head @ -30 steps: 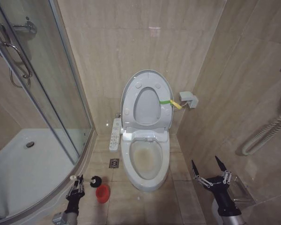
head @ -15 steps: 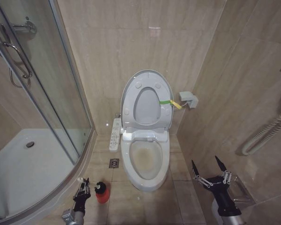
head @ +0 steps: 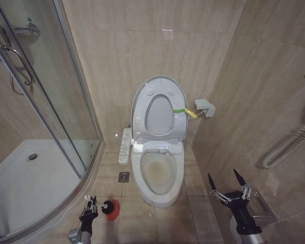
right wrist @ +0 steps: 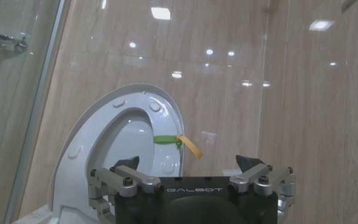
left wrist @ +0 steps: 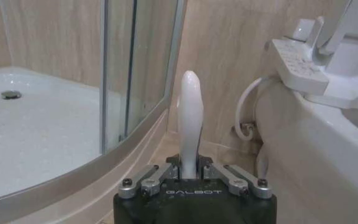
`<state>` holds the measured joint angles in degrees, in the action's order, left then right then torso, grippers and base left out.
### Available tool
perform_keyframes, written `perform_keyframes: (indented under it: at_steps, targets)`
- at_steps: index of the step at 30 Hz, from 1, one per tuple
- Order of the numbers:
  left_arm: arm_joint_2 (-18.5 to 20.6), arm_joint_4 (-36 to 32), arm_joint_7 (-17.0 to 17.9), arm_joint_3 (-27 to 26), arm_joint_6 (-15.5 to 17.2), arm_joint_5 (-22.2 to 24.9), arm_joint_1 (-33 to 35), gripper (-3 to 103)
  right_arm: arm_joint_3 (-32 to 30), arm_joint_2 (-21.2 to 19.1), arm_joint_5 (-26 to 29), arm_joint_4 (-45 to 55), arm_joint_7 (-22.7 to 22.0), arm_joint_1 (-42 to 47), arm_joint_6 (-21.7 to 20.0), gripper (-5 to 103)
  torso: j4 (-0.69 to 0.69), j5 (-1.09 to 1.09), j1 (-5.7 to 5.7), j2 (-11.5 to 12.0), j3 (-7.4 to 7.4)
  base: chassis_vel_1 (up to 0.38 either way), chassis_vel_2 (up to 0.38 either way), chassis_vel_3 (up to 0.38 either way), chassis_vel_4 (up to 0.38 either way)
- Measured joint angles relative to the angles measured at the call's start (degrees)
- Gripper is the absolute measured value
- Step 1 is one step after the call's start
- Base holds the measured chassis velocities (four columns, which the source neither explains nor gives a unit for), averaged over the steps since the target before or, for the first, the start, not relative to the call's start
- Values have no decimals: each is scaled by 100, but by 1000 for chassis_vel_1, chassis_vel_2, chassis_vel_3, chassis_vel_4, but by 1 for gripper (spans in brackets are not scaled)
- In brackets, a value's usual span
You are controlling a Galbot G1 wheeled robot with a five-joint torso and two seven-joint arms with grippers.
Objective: Open the toilet lid, clean the toilet bowl with a toilet brush, close the toilet lid, and flush.
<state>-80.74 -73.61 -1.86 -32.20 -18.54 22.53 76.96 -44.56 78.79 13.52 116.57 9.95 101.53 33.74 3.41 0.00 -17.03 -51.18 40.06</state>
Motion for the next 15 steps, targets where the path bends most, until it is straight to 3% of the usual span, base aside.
perform_keyframes:
  at_steps: [15]
  targets:
    - [100,598,-108,-20,-315,-238,-204,18,0,0,0,0,0,0,0,100,0,0,0,0,0,0,0,0,0]
